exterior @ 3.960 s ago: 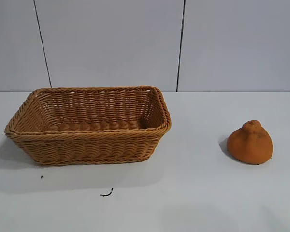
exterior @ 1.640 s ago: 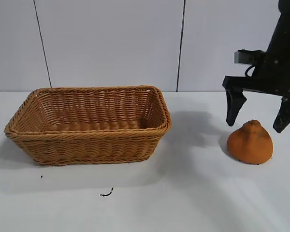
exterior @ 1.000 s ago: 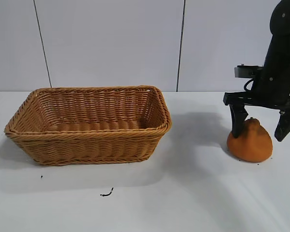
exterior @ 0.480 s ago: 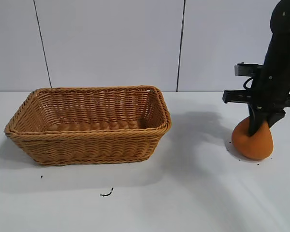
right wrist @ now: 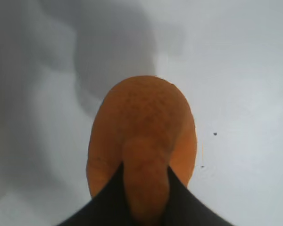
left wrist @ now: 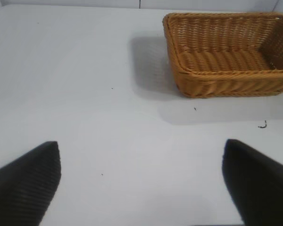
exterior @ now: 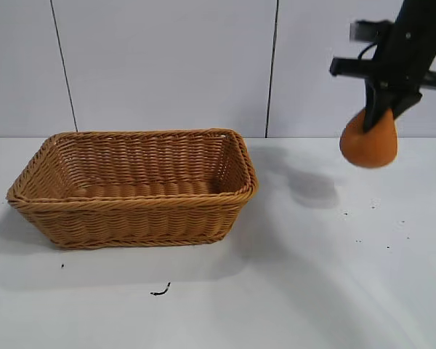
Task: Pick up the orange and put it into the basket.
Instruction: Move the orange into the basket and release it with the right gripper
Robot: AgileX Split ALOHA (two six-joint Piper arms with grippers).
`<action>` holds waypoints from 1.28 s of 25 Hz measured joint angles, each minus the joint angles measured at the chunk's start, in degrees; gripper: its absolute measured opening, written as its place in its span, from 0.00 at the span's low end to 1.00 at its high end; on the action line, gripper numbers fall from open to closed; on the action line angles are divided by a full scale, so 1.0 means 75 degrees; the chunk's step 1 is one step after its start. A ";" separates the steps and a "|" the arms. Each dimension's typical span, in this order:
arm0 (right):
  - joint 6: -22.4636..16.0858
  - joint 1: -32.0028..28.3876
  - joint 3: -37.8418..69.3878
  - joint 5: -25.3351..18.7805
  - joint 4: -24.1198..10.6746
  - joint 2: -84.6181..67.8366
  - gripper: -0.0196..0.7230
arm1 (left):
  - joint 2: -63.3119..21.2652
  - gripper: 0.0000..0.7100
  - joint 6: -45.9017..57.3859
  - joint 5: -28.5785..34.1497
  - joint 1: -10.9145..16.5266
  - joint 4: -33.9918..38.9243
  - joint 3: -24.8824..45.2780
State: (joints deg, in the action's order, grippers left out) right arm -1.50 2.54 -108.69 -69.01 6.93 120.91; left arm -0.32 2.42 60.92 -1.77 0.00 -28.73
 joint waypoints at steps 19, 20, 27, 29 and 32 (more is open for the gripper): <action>-0.0106 0.2595 -0.0748 0.0069 -0.0144 -0.0064 0.07 | 0.0000 0.94 0.0000 0.0000 0.0000 0.0000 0.0000; -0.0125 0.2826 -0.0748 0.0210 -0.0183 -0.0064 0.07 | 0.0000 0.94 0.0000 0.0000 0.0000 0.0000 0.0000; -0.0631 0.4209 -0.0771 0.1299 -0.0575 0.0372 0.07 | 0.0000 0.94 0.0000 0.0000 0.0000 0.0000 0.0000; -0.0711 0.4383 -0.0771 0.1548 -0.0621 0.0705 0.07 | 0.0000 0.94 0.0000 0.0000 0.0000 0.0000 0.0000; -0.0812 0.4467 -0.0771 0.2073 -0.0660 0.1189 0.07 | 0.0000 0.94 0.0000 0.0000 0.0000 0.0000 0.0000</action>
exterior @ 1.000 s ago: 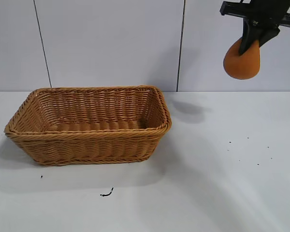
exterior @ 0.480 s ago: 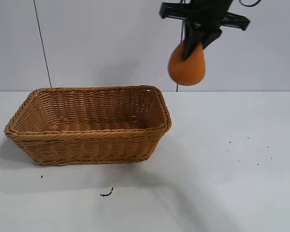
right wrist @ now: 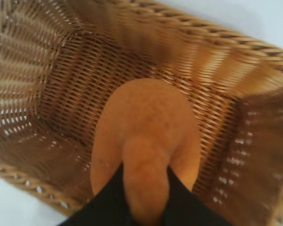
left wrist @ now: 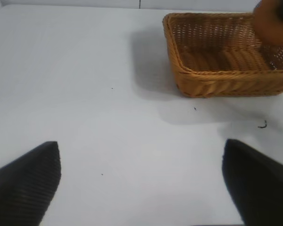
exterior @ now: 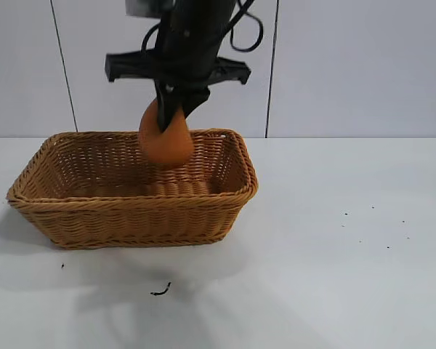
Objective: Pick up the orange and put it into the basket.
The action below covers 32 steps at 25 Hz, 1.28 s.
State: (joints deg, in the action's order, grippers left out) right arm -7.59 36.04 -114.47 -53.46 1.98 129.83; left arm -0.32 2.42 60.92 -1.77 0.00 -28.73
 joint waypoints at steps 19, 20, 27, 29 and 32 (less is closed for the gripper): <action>0.0014 0.0000 -0.0369 -0.0645 -0.0264 0.0095 0.95 | 0.0000 0.94 0.0000 0.0000 0.0000 0.0000 0.0000; 0.0024 0.0000 -0.0499 -0.0776 -0.0264 0.0016 0.95 | 0.0000 0.94 0.0000 0.0000 0.0000 0.0000 0.0000; 0.0033 -0.0265 -0.1170 -0.1459 -0.0914 -0.0189 0.96 | 0.0000 0.94 0.0000 0.0002 0.0000 0.0000 0.0000; 0.0033 -0.0568 -0.1170 -0.1643 -0.0952 -0.0181 0.96 | 0.0000 0.94 0.0000 0.0002 0.0000 0.0000 0.0000; 0.0086 -0.1141 -0.1170 -0.1792 -0.1027 -0.0181 0.95 | 0.0000 0.94 0.0000 0.0002 0.0000 0.0000 0.0000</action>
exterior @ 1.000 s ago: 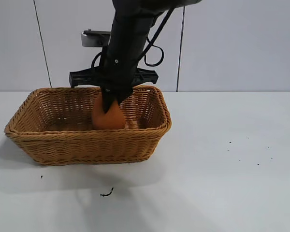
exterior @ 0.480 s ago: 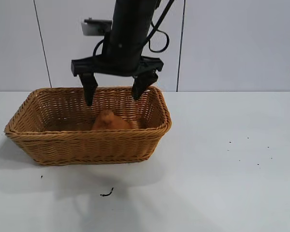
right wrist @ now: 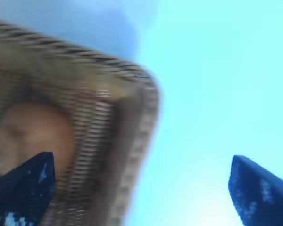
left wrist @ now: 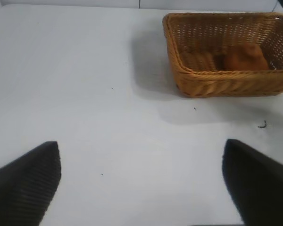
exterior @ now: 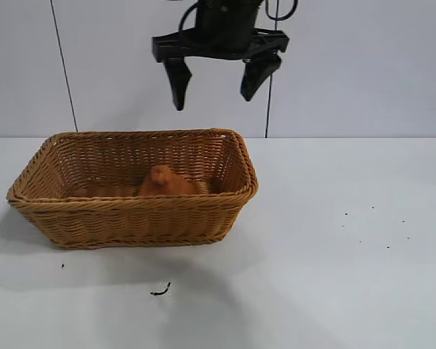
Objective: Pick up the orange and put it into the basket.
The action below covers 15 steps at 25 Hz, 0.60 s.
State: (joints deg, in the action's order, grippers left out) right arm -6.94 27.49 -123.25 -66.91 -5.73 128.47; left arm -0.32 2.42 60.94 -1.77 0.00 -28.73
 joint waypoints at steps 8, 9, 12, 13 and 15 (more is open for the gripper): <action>0.0205 -0.1933 0.0000 -0.0355 -0.0045 0.0000 0.95 | 0.0000 0.94 0.0000 0.0000 0.0000 0.0000 0.0000; 0.0205 -0.2138 0.0000 -0.0355 -0.0045 0.0000 0.95 | 0.0000 0.94 0.0000 0.0000 0.0000 0.0000 0.0000; 0.0235 -0.2769 0.0000 -0.0362 0.0076 0.0000 0.95 | 0.0000 0.94 0.0000 0.0000 0.0000 0.0000 0.0000; 0.0263 -0.2909 0.0000 -0.0362 0.0156 0.0000 0.95 | 0.0000 0.94 0.0000 0.0000 0.0000 0.0000 0.0000; 0.0320 -0.3168 0.0000 -0.0362 0.0300 0.0000 0.95 | 0.0000 0.94 0.0000 0.0000 0.0000 0.0000 0.0000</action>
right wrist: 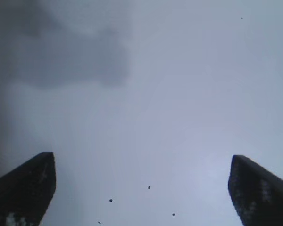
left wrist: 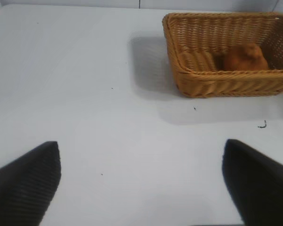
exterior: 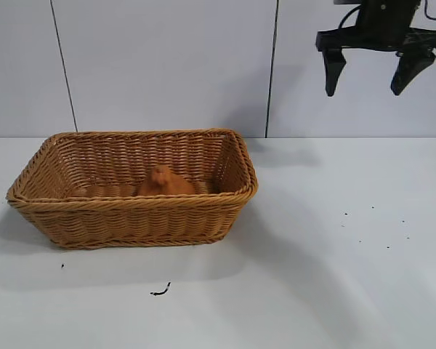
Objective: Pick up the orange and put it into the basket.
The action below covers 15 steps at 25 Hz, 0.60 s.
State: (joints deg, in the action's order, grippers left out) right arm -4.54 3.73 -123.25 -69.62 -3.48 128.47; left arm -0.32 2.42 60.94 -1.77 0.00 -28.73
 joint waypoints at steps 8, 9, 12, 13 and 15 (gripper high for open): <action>0.0054 -0.0180 0.1027 0.0007 0.0128 -0.0575 0.95 | 0.0000 0.94 0.0000 0.0000 0.0000 0.0000 0.0000; 0.0054 -0.0180 0.1388 0.0015 0.0161 -0.0776 0.95 | 0.0000 0.94 0.0000 0.0000 0.0000 0.0000 0.0000; 0.0096 -0.0180 0.2623 0.0006 0.0267 -0.1689 0.95 | 0.0000 0.94 0.0000 0.0000 0.0000 0.0000 0.0000; 0.0157 -0.0180 0.3101 0.0006 0.0285 -0.1992 0.95 | 0.0000 0.94 0.0000 0.0000 0.0000 0.0000 0.0000; 0.0250 -0.0173 0.4070 0.0006 0.0310 -0.2772 0.95 | 0.0000 0.94 0.0000 0.0000 0.0000 0.0000 0.0000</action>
State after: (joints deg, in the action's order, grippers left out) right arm -2.67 2.43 -92.72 -69.58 -1.15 107.68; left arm -0.32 2.42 60.94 -1.77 0.00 -28.73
